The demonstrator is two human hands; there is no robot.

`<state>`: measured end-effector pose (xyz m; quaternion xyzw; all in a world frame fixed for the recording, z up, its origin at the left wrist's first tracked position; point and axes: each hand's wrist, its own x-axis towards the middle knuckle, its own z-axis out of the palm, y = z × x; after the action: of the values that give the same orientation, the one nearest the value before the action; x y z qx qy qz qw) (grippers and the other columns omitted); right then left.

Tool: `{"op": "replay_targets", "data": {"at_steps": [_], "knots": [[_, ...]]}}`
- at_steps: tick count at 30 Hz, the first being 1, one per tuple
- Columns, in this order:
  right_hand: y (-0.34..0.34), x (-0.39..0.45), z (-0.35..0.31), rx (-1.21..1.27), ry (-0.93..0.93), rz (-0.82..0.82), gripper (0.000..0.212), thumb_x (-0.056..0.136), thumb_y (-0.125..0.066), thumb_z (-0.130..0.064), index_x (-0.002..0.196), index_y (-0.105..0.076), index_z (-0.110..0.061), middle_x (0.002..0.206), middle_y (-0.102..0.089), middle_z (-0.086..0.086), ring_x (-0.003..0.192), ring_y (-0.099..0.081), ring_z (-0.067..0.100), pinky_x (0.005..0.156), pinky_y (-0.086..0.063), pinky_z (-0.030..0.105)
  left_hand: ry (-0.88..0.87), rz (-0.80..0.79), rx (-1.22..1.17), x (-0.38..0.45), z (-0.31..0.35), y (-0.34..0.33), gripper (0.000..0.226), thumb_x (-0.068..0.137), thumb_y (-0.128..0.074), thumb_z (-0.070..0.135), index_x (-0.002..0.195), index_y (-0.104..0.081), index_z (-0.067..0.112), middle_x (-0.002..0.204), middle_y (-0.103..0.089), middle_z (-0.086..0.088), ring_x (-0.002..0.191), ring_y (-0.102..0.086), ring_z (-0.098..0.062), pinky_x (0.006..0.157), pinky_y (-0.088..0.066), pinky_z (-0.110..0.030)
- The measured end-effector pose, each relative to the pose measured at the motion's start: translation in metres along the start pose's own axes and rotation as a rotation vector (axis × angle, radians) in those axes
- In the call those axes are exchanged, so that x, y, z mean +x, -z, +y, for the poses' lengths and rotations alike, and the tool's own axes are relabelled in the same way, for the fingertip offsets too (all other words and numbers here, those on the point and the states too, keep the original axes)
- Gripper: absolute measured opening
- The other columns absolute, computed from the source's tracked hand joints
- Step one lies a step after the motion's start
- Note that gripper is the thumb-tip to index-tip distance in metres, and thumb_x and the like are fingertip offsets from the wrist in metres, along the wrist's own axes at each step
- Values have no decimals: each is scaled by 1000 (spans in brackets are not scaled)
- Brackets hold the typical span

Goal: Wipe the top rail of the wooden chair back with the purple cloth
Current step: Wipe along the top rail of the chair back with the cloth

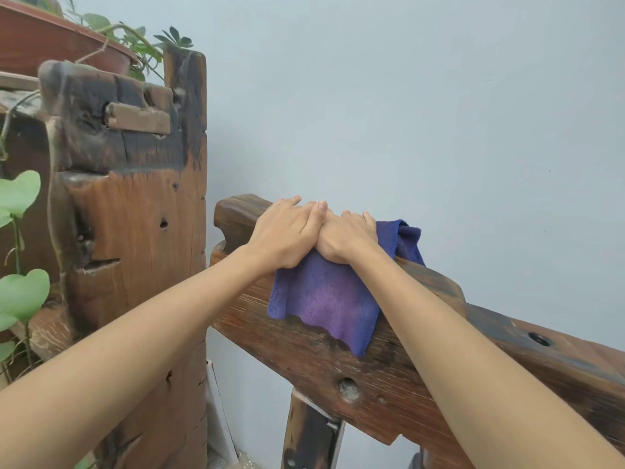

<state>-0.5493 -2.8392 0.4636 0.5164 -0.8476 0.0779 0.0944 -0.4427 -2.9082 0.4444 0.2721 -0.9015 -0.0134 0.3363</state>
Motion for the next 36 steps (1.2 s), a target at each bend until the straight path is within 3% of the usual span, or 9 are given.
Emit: {"op": "replay_targets", "data": {"at_steps": [6, 13, 16, 20, 23, 26, 30, 33, 36], "knots": [[1, 16, -10, 55, 108, -1, 58, 99, -22, -42, 156, -30, -31, 146, -57, -3, 134, -52, 27, 118, -19, 50, -10, -12, 130, 6, -13, 10, 58, 108, -8, 36, 126, -59, 16, 124, -69, -8, 133, -51, -29, 117, -27, -48], [-1, 38, -31, 97, 143, -10, 59, 99, -20, -42, 157, -27, -31, 149, -55, -2, 134, -52, 29, 116, -24, 51, -31, -22, 215, 13, -40, 18, 65, 104, 0, 41, 130, -56, 18, 118, -71, -10, 124, -56, -29, 114, -29, -49], [-2, 49, -44, 135, 143, -25, 59, 100, -22, -43, 159, -24, -33, 153, -51, -1, 138, -48, 29, 118, -20, 54, -1, -36, 185, 16, -53, 24, 61, 107, -3, 37, 137, -52, 17, 127, -67, -9, 131, -51, -31, 117, -24, -51], [-2, 68, -65, 201, 163, -60, 60, 100, -22, -48, 159, -25, -35, 158, -45, -2, 141, -44, 31, 117, -24, 54, 85, -71, 74, 16, -76, 34, 54, 109, -6, 27, 150, -35, 9, 138, -56, -14, 137, -43, -38, 121, -17, -53], [-3, 84, -79, 242, 169, -87, 60, 99, -21, -51, 157, -27, -38, 157, -45, -1, 140, -45, 32, 115, -31, 51, 129, -93, 0, 18, -90, 37, 56, 108, -6, 30, 143, -42, 5, 140, -54, -16, 136, -44, -34, 121, -20, -52], [-5, 98, -91, 266, 177, -98, 59, 97, -20, -53, 154, -30, -43, 155, -48, 0, 138, -46, 34, 112, -34, 52, 164, -100, -123, 21, -104, 39, 62, 107, -6, 41, 137, -50, 9, 139, -56, -17, 132, -49, -35, 113, -32, -49], [-5, 114, -109, 275, 212, -113, 66, 91, -17, -58, 153, -34, -42, 155, -48, 2, 138, -46, 34, 112, -35, 53, 178, -106, -247, 19, -122, 39, 58, 108, -12, 45, 151, -40, 19, 148, -49, -15, 135, -47, -36, 112, -32, -43], [-3, 123, -126, 293, 241, -122, 69, 89, -16, -59, 154, -33, -43, 159, -44, -1, 142, -42, 32, 115, -32, 52, 294, -47, -540, 16, -135, 38, 76, 98, -12, 68, 144, -51, 22, 145, -55, -3, 134, -50, -22, 115, -34, -41], [-3, 129, -137, 292, 243, -108, 79, 84, -13, -64, 157, -30, -39, 163, -36, -2, 148, -35, 30, 119, -26, 52, 407, -10, -874, 10, -133, 31, 79, 93, -17, 76, 141, -56, 27, 131, -64, 0, 115, -63, -13, 108, -45, -36]]}}
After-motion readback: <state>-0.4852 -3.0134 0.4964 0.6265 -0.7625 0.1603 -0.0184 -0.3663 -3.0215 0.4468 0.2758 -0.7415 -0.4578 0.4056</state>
